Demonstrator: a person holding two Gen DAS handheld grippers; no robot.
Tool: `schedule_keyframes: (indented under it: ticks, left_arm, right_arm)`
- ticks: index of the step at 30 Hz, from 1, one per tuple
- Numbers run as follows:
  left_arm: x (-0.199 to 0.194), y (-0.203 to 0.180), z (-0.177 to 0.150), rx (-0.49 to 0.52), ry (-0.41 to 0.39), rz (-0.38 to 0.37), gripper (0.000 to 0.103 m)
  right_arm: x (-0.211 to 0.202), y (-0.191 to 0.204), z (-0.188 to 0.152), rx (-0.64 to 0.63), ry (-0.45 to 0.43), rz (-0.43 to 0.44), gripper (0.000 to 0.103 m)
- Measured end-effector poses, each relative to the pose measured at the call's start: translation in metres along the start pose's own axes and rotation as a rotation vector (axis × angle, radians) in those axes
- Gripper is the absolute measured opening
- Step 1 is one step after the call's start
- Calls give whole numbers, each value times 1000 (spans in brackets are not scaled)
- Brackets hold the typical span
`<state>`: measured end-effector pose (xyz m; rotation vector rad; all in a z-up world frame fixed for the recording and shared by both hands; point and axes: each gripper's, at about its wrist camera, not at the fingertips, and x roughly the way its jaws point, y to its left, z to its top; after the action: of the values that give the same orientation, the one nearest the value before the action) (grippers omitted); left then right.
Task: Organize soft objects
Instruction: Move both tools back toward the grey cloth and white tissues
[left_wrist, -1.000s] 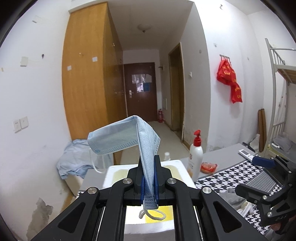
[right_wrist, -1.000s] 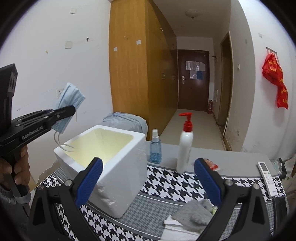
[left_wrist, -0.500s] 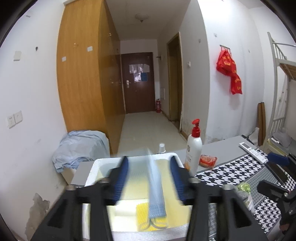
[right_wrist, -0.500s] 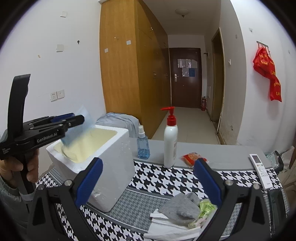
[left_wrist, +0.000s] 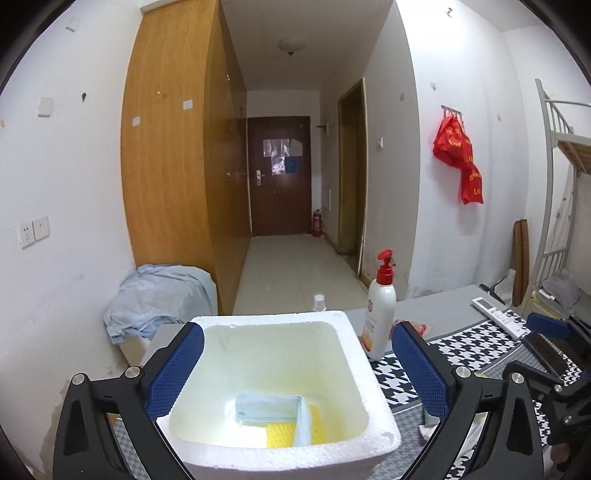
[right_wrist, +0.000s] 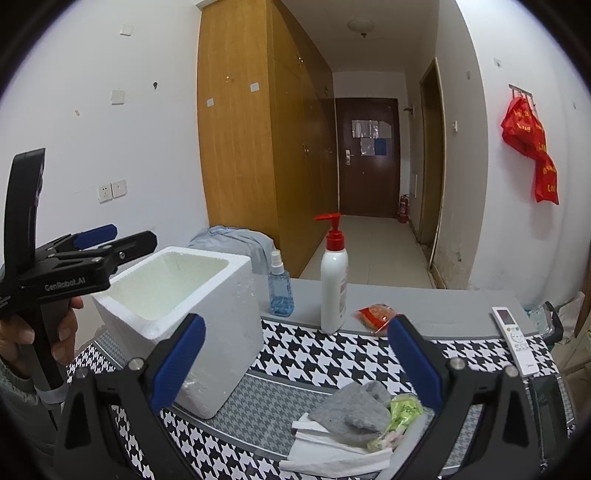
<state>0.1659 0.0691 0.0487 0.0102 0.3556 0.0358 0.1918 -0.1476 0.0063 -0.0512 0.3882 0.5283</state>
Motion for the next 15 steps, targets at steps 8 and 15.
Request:
schedule_keyframes:
  ticks: [8,15]
  left_arm:
    - [-20,-8,1,22,-29,-9,102]
    - [-35,-16,-1,22,-42,-21,102]
  right_arm:
    - [-10,0,-2,-2,-10,-8,101]
    - [-25,-3,-4,0,-28,-22,101]
